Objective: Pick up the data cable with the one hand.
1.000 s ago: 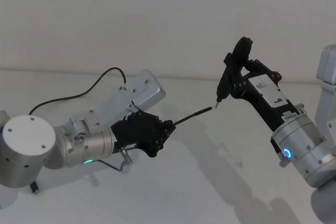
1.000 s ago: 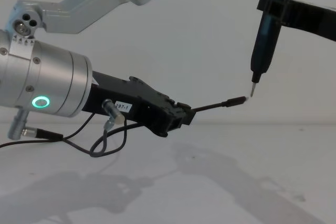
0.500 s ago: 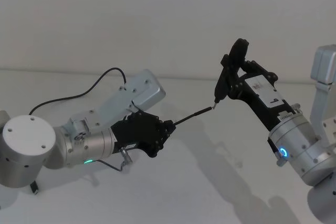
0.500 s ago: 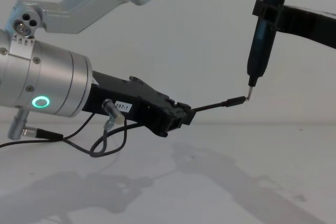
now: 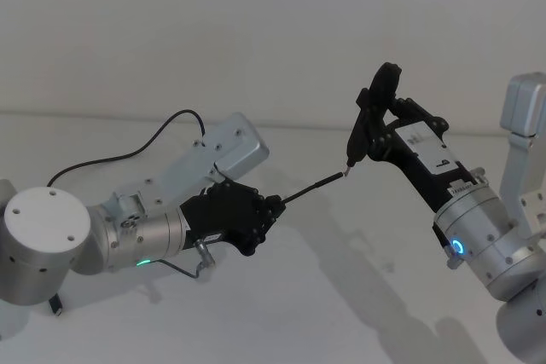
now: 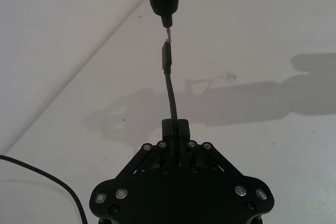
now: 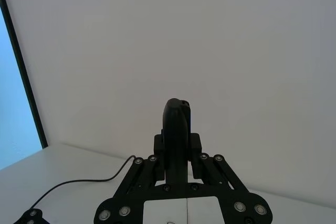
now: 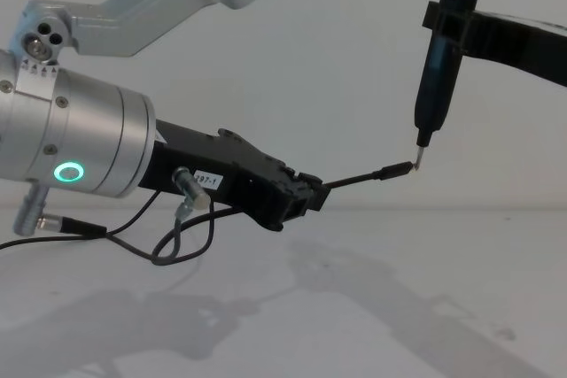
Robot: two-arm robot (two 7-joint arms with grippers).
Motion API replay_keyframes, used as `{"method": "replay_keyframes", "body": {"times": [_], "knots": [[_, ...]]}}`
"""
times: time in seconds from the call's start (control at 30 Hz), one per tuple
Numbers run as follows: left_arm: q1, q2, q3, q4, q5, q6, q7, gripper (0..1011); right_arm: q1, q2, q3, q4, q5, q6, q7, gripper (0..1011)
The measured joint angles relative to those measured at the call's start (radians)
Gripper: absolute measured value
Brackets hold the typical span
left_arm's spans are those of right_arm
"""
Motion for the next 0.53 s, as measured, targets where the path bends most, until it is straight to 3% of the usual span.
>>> {"method": "replay_keyframes", "body": {"times": [0.53], "knots": [[0.000, 0.000, 0.000, 0.000, 0.000, 0.000, 0.000, 49, 0.001, -0.001, 0.001, -0.002, -0.006, -0.005, 0.003, 268]]}}
